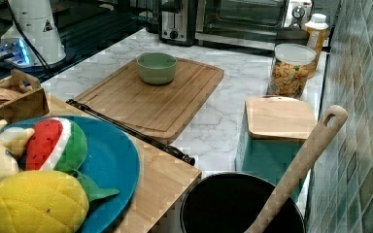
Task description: Open the drawer.
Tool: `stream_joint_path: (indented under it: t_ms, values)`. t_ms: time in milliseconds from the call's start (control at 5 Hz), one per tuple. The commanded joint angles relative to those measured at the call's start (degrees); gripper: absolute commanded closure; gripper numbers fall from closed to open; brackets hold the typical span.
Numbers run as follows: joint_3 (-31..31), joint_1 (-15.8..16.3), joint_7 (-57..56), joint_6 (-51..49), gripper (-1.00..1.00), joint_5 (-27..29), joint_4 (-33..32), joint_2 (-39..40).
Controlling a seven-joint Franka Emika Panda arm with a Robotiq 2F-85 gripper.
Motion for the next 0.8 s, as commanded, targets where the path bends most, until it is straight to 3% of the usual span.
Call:
stream_joint_path:
  t_ms: [200, 600, 800]
  values:
    - [-5.97, -2.56, -21.25, 6.59, -1.0, -4.58, -6.63, -2.4]
    - [-9.15, -5.14, -30.61, 13.97, -1.0, -9.39, -9.11, -1.95]
    - [-14.16, -2.63, -36.93, 18.01, -1.0, -8.95, -8.63, -0.37]
